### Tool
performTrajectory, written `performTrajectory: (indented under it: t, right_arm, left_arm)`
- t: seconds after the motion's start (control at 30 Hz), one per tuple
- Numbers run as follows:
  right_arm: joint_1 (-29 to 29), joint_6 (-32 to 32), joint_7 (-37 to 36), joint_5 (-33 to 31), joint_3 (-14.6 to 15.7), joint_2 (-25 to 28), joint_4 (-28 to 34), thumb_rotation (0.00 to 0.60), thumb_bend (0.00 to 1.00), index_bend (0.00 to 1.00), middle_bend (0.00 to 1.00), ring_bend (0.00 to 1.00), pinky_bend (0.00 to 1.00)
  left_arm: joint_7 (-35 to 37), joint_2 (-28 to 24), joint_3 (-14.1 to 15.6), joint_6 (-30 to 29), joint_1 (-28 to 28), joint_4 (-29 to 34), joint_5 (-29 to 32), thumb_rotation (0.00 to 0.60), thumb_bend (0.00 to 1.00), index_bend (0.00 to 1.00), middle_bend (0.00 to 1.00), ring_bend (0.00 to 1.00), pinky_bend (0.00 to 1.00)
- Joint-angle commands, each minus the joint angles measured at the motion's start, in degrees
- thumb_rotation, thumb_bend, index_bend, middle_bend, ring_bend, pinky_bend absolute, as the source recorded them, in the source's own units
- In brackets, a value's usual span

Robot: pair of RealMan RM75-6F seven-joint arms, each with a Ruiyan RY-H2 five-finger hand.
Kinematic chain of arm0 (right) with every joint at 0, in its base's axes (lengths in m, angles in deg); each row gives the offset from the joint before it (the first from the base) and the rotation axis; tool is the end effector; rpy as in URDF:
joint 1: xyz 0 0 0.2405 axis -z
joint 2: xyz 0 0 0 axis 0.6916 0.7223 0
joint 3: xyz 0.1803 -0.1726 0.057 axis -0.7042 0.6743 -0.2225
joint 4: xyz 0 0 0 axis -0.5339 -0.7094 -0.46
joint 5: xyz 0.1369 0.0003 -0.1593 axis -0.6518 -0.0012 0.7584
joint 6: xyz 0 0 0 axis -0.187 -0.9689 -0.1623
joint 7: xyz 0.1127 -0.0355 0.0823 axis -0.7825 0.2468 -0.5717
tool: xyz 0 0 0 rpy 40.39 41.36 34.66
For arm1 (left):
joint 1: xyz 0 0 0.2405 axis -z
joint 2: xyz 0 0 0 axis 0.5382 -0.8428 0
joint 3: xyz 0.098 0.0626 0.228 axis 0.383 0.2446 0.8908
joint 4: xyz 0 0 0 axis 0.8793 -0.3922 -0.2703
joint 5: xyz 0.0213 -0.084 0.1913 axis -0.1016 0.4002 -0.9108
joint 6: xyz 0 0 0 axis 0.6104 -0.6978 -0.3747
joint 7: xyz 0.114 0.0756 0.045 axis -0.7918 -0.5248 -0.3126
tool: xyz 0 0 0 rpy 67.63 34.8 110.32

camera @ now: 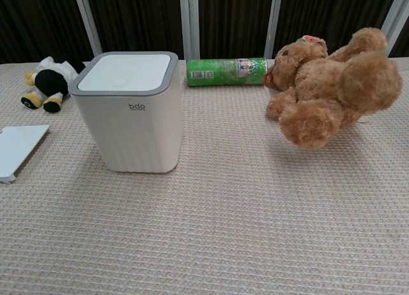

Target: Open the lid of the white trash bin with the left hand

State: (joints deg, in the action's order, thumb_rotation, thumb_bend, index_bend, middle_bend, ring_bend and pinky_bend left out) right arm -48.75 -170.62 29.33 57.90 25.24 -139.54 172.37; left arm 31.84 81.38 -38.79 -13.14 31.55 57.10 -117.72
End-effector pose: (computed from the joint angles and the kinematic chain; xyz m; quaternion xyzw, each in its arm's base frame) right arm -0.2831 -0.1797 0.1559 0.6081 -0.3803 0.4021 0.5691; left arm -0.2911 0.1460 0.2133 -0.5931 -0.3367 -0.4187 0.5996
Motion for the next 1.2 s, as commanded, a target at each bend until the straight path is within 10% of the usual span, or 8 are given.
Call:
performTrajectory:
  t: [0.03,0.47,1.2]
  right_arm:
    - [-0.3,0.5,0.5,-0.1,0.1,-0.2,0.0,0.6,0.19,0.15,0.04,0.0,0.0]
    - [-0.7,1.7,2.6,-1.6,-0.2,-0.9,0.1,0.6,0.19,0.15,0.04,0.0,0.0]
    - [-0.3,1.6,1.7,-2.7,-0.4,-0.4,-0.4,0.6,0.19,0.15,0.04,0.0,0.0]
  left_arm:
    - [0.7,-3.7,-2.2,7.1,5.8,1.8,-0.4,0.6,0.63,0.15,0.7,0.59,0.69]
    - [-6.3,-8.0,-7.7,26.4,20.8,10.8,4.2,0.6,0.75,0.24,0.82,0.67,0.69]
    - [-19.0,-0.7,-7.1,35.5,29.0,17.3,6.6,0.6,0.75,0.24,0.83,0.68,0.7]
